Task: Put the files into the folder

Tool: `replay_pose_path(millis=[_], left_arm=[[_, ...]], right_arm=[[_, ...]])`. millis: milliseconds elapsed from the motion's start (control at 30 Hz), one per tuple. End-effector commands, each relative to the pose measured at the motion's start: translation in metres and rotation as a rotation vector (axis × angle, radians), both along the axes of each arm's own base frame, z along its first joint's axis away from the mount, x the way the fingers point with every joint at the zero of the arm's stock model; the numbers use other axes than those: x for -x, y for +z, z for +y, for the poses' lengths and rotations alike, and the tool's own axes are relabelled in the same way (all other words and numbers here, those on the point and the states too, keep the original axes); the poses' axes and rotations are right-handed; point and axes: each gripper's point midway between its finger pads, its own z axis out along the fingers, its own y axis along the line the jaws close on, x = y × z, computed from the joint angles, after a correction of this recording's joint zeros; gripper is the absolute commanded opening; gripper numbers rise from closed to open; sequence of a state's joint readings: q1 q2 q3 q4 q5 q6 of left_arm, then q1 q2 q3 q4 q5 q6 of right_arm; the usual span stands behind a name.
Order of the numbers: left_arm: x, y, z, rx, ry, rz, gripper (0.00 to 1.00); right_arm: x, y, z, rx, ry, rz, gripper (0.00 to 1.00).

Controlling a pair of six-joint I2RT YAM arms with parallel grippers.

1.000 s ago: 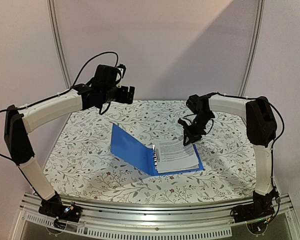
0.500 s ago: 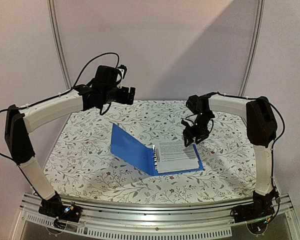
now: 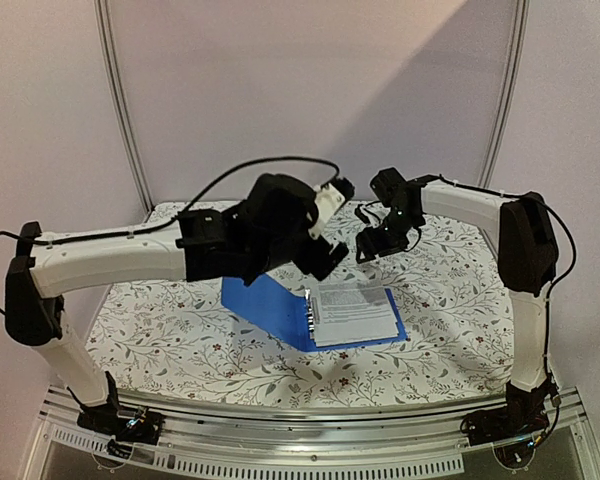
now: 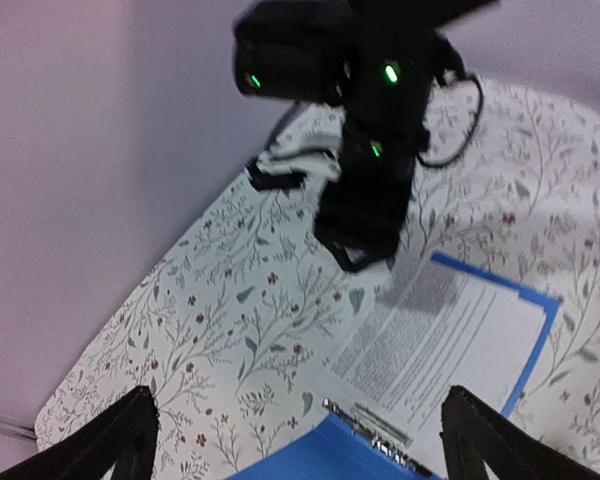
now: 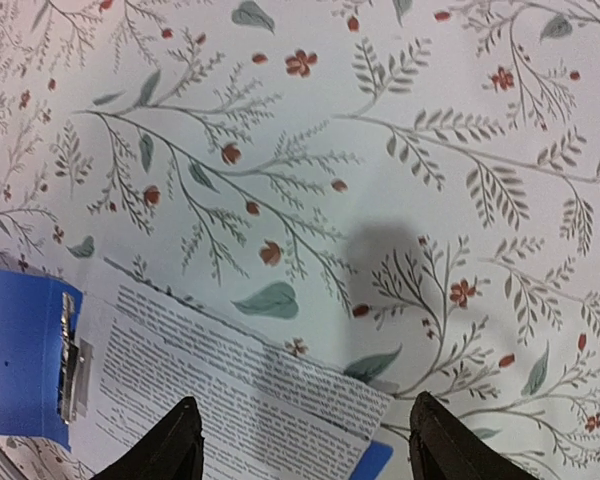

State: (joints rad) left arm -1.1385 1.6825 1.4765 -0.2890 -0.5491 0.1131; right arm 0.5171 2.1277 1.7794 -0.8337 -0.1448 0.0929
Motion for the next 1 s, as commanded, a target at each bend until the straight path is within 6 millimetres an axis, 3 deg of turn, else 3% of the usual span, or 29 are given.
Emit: replay_pose_path(millis=[0,133,400,600,833,967], left_arm=[[0.026,-0.047,0.011,-0.169,-0.028,-0.003,0.99],[0.049,-0.068,0.003,-0.264,-0.068,-0.023,0.99],[0.064,-0.120,-0.009,-0.401,-0.109,-0.002,0.97],[0.051,-0.126,0.001,-0.355,-0.049,0.054,0.97],[0.037,-0.126,0.009,-0.339,-0.010,0.062,0.97],[0.032,-0.126,0.012,-0.340,0.012,0.056,0.97]], right_arm=[[-0.028,0.010,0.043,-0.181,0.049,-0.089,0.69],[-0.032,-0.005,0.059,-0.244,0.060,-0.055,0.68],[-0.031,-0.039,0.077,-0.323,0.081,0.021,0.64],[-0.022,-0.056,0.080,-0.331,0.113,0.078,0.61],[0.009,-0.074,0.069,-0.299,0.133,0.188,0.57],[0.022,-0.069,0.063,-0.288,0.135,0.205,0.56]])
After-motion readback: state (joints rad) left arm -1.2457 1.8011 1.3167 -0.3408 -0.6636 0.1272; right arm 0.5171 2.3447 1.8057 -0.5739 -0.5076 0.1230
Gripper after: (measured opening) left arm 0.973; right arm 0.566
